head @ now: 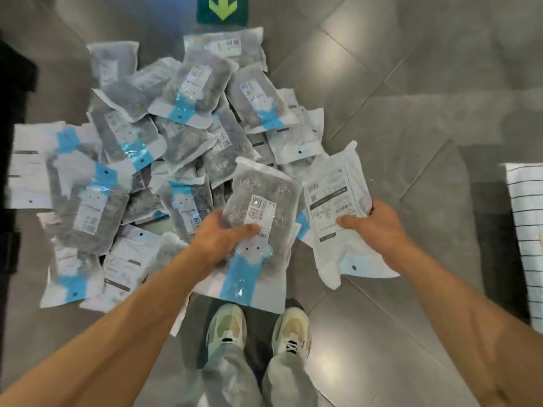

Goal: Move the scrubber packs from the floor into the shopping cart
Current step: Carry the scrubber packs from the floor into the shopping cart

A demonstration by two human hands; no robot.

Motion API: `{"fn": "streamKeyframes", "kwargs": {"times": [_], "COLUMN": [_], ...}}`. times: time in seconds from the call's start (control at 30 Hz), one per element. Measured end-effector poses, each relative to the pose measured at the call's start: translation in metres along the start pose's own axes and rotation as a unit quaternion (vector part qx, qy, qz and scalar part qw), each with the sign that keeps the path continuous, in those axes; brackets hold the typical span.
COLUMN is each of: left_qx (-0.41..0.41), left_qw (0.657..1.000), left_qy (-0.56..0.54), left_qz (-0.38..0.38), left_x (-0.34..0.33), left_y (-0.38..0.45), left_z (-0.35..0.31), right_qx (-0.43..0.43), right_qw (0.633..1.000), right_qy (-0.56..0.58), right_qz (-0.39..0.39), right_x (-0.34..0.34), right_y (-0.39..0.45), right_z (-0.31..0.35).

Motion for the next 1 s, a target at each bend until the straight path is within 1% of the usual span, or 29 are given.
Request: {"fn": "streamKeyframes", "kwargs": {"times": [0.07,0.1,0.17,0.3,0.4,0.47,0.57,0.63,0.7,0.77,0.83,0.9,1.0], "left_qx": [-0.033,-0.061,-0.123,-0.198,-0.254,-0.293,-0.347,-0.382,-0.405,-0.421,-0.424,-0.422,-0.428], "left_qw": [0.998,0.992,0.970,0.907,0.844,0.807,0.760,0.735,0.718,0.699,0.687,0.686,0.699], "left_qy": [0.059,0.106,0.210,0.369,0.468,0.506,0.538,0.545,0.548,0.559,0.570,0.572,0.548], "left_qz": [-0.004,-0.012,-0.022,-0.044,-0.063,-0.082,-0.116,-0.133,-0.141,-0.148,-0.152,-0.155,-0.166], "left_x": [0.017,0.028,0.049,0.100,0.138,0.161,0.188,0.201,0.212,0.218,0.221,0.224,0.231], "left_y": [-0.046,-0.075,-0.136,-0.276,-0.373,-0.436,-0.524,-0.570,-0.605,-0.633,-0.654,-0.670,-0.688], "left_z": [-0.032,-0.055,-0.105,-0.219,-0.306,-0.356,-0.413,-0.437,-0.450,-0.455,-0.453,-0.444,-0.421], "right_qx": [0.005,0.011,0.035,0.112,0.181,0.224,0.262,0.290,0.310,0.328,0.336,0.340,0.355], "right_qw": [1.000,1.000,0.999,0.983,0.962,0.944,0.914,0.893,0.872,0.860,0.845,0.820,0.786], "right_qy": [0.003,0.004,-0.026,-0.142,-0.198,-0.232,-0.297,-0.324,-0.353,-0.361,-0.377,-0.411,-0.448], "right_qz": [-0.003,-0.004,-0.007,-0.020,-0.045,-0.062,-0.091,-0.116,-0.137,-0.153,-0.177,-0.206,-0.235], "right_x": [0.036,0.056,0.099,0.203,0.275,0.311,0.347,0.360,0.365,0.367,0.366,0.363,0.352], "right_y": [-0.044,-0.071,-0.124,-0.239,-0.334,-0.393,-0.470,-0.512,-0.551,-0.583,-0.608,-0.628,-0.651], "right_z": [0.023,0.039,0.077,0.173,0.249,0.292,0.344,0.370,0.391,0.404,0.412,0.415,0.414]}}
Point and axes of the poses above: each hand's wrist, its own y-axis towards the middle knuckle, its own x-axis out of the back of the hand, z = x × y, the point moved 5 cm from there along y, towards the middle knuckle, and after that the axes turned 12 degrees about -y, right-handed, at the moved point
